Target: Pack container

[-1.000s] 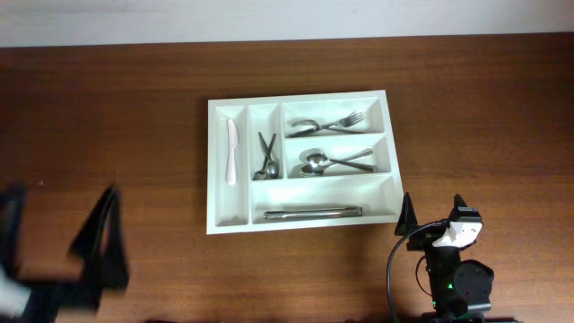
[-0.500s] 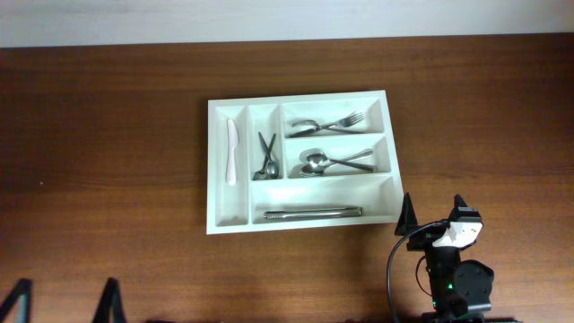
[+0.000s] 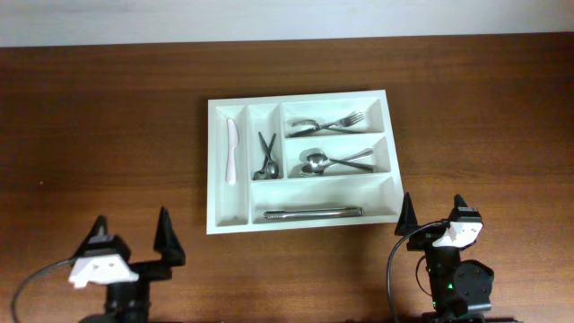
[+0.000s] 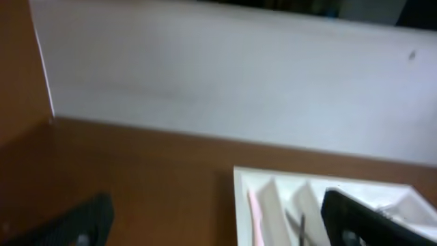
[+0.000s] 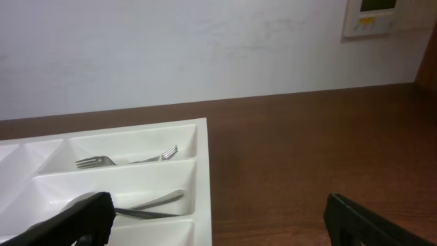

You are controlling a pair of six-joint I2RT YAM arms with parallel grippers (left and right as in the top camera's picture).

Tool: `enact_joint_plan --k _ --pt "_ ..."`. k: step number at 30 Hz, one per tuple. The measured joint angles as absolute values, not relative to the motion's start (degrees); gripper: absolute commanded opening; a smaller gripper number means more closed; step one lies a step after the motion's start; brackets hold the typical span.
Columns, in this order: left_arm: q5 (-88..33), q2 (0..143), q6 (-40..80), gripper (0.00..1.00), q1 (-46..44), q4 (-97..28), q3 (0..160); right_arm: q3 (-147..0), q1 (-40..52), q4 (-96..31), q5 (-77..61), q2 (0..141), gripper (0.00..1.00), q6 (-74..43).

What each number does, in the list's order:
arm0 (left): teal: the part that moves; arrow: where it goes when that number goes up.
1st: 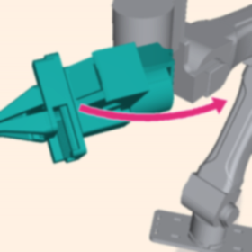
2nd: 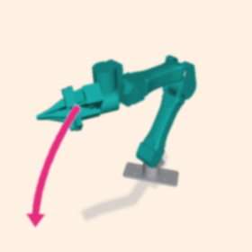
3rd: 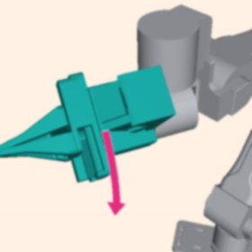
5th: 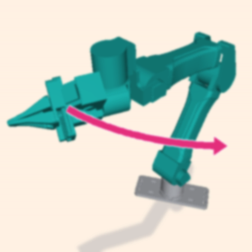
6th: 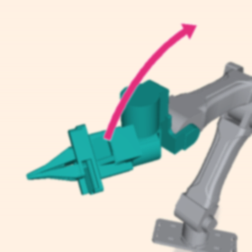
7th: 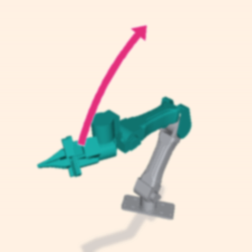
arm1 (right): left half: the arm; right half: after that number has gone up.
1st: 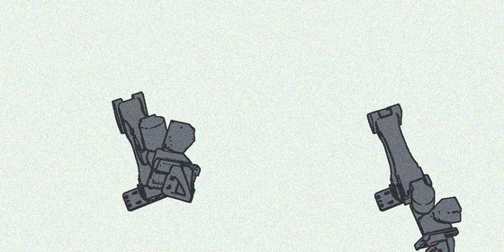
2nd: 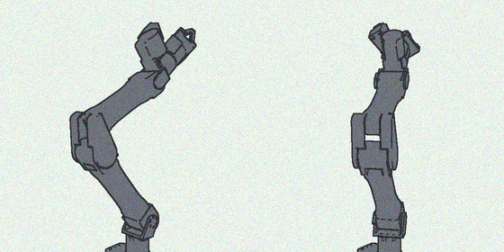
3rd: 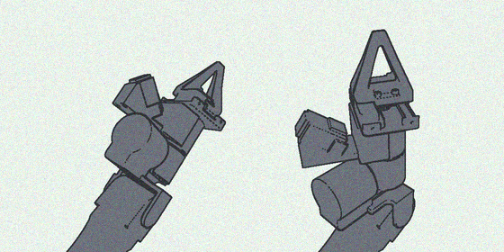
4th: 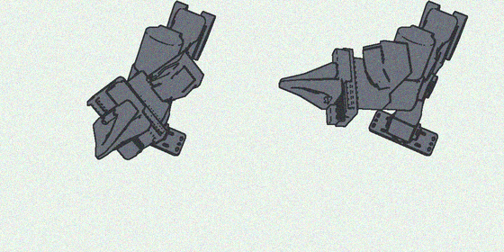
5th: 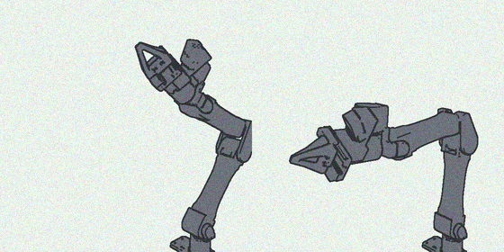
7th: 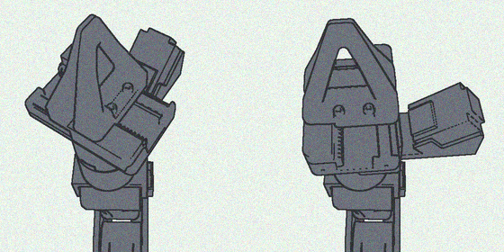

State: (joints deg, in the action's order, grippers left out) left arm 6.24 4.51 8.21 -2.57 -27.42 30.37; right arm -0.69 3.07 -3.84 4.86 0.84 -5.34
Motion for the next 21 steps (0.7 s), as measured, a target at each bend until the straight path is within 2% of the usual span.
enact_joint_plan --k 14,21 --pt "6.0 4.1 8.2 0.99 -2.5 -9.2 9.4 -0.7 3.1 -3.8 4.8 0.8 0.99 -5.3" --pt "6.0 4.0 8.2 0.99 -2.5 -6.0 5.4 -0.7 3.1 -3.8 4.8 0.8 0.99 -5.4"
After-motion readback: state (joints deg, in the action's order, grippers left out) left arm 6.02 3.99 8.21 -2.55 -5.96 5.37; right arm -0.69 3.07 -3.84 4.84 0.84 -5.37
